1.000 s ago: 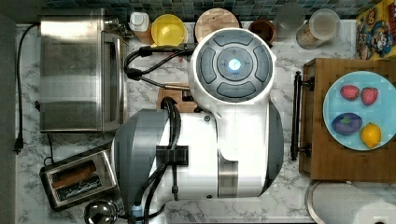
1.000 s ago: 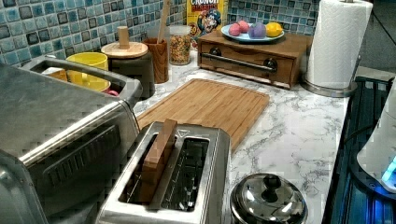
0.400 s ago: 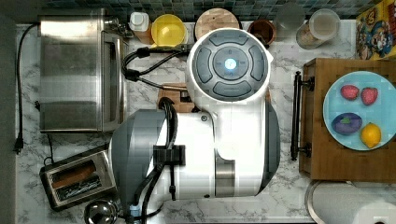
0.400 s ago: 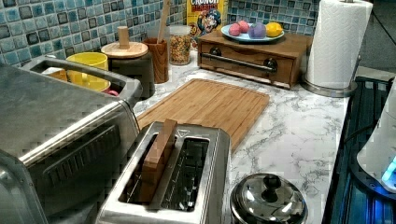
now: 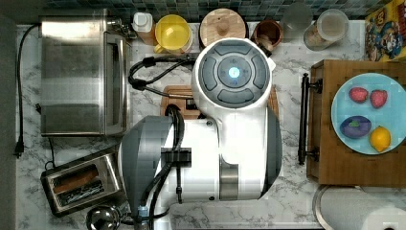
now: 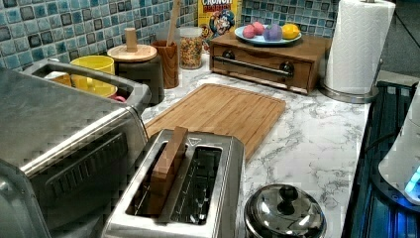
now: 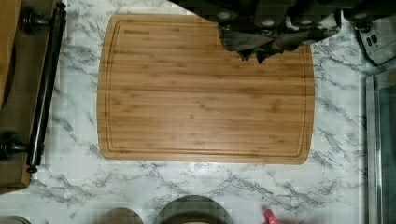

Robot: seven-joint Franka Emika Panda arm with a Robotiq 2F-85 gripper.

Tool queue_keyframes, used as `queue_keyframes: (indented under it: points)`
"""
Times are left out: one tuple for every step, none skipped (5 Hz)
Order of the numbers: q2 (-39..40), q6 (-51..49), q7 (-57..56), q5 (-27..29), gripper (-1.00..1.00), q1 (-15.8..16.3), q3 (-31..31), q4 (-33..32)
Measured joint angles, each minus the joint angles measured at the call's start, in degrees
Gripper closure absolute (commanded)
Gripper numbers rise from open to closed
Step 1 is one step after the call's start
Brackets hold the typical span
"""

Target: Turn on the toaster.

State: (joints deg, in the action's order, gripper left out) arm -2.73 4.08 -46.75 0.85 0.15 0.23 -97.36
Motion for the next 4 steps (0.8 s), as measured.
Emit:
queue_keyframes:
  points:
    - [-2.4,0.5,-1.8,0.0,1.00,0.0,0.1,-6.4]
    - [-5.2,0.7,-1.8,0.0,1.00,0.6,-0.1,-13.1]
    - [-7.5,1.6,-2.3,0.0,1.00,0.7,0.3,-19.1]
    - [-9.2,4.4,-2.4,1.2,1.00,0.7,0.9,-25.0]
